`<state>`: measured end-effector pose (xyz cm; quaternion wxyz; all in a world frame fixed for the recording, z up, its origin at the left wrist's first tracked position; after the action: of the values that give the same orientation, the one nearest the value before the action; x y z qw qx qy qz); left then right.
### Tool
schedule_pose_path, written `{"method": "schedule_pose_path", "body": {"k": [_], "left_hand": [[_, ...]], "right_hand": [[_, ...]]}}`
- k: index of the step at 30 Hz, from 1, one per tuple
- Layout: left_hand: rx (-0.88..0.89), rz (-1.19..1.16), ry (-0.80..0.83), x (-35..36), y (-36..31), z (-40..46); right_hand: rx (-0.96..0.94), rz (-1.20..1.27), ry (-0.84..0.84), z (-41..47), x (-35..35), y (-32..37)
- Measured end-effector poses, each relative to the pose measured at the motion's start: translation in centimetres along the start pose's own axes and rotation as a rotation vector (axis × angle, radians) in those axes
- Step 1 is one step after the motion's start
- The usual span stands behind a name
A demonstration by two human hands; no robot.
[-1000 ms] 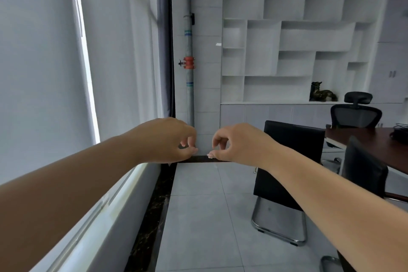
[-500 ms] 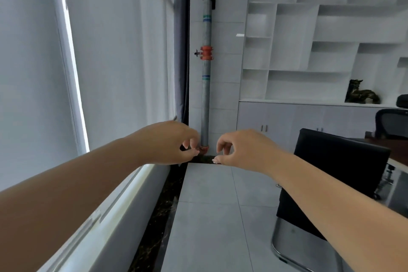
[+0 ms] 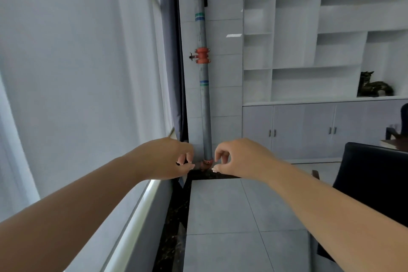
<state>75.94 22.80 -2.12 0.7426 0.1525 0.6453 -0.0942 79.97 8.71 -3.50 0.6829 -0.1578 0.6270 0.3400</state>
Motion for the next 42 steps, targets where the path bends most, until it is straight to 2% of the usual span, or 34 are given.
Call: {"method": "schedule_pose_path", "body": {"k": [3,7,11,15,21,29,35,42], "left_hand": [[0.045,0.005,0.011,1.3,2.0,4.1],[0.091,-0.047,-0.037,2.2,4.8,10.7],[0.123,-0.063,-0.006,5.0,6.9,18.6],[0.117,-0.028,0.026,6.2,9.5,26.1],[0.113,-0.024,-0.008,6.5,14.4,37.9],[0.112,-0.049,0.04,10.4,21.2,50.9],[0.158,0.097,0.044,12.7,26.9,61.0],[0.236,0.166,0.008,12.7,33.8,74.4]], "right_hand": [[0.028,-0.004,0.033,3.4,0.9,-2.5],[0.053,-0.008,-0.012,8.9,1.0,-6.6],[0.06,-0.032,-0.018,14.9,1.4,-12.2],[0.037,-0.03,-0.035,20.5,1.0,-17.2],[0.029,-0.092,-0.044,30.8,-0.7,-25.0],[0.021,-0.114,0.001,42.8,0.7,-33.3],[0.079,-0.095,0.039,52.3,2.4,-39.4],[0.185,-0.175,0.021,64.0,0.5,-46.9]]}}
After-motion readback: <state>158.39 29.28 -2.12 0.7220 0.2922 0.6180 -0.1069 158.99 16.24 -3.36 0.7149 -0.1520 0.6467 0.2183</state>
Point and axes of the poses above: each hand's wrist, its own z-axis towards the middle knuckle, its own x-axis out of the palm, y = z × x, the point moved 5 cm from there along z, towards the middle knuckle, and after that the axes turned 7 degrees about y, right-handed, at the moved point
